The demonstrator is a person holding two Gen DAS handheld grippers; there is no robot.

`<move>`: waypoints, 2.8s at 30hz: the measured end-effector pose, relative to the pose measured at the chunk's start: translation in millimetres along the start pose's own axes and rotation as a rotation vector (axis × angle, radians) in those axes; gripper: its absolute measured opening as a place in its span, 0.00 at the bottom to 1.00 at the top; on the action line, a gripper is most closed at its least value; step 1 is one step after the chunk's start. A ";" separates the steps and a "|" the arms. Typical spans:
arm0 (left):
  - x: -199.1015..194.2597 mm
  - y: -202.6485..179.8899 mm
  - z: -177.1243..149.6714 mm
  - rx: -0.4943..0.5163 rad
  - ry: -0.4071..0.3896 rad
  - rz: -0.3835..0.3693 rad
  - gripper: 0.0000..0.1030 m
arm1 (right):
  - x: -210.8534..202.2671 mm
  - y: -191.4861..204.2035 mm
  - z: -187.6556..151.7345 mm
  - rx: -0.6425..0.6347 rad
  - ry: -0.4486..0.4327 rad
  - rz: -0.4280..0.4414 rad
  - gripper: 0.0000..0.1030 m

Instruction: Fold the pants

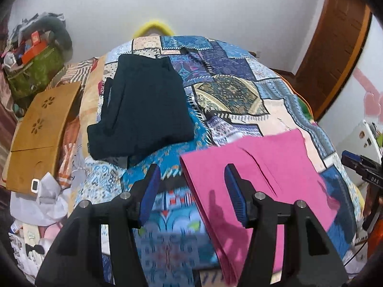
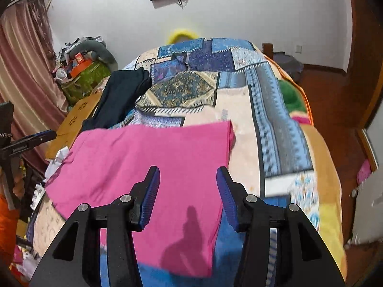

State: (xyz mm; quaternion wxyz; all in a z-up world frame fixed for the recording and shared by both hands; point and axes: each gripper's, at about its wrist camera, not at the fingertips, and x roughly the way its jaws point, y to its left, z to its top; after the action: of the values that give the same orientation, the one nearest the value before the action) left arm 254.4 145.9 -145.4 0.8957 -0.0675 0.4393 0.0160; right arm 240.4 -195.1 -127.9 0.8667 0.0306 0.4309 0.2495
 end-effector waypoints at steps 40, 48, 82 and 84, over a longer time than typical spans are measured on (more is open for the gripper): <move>91.6 -27.1 13.2 0.103 0.084 0.127 0.17 | 145.7 -43.1 48.4 -0.085 0.094 -0.106 0.01; 76.3 -13.8 22.4 0.058 0.085 0.080 0.28 | 124.7 -29.3 55.5 -0.120 0.095 -0.090 0.19; 66.0 -40.5 -20.7 0.146 0.197 0.006 0.76 | 86.2 67.0 -10.2 -0.146 0.297 0.215 0.77; 57.5 -36.1 -24.8 0.125 0.183 0.010 0.76 | 78.6 62.1 -12.6 -0.149 0.275 0.191 0.77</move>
State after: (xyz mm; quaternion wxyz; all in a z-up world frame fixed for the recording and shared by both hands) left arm 273.4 105.1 -201.9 0.8542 -0.0103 0.5196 -0.0132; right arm 245.1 -106.8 -176.7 0.7717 -0.0275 0.5210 0.3638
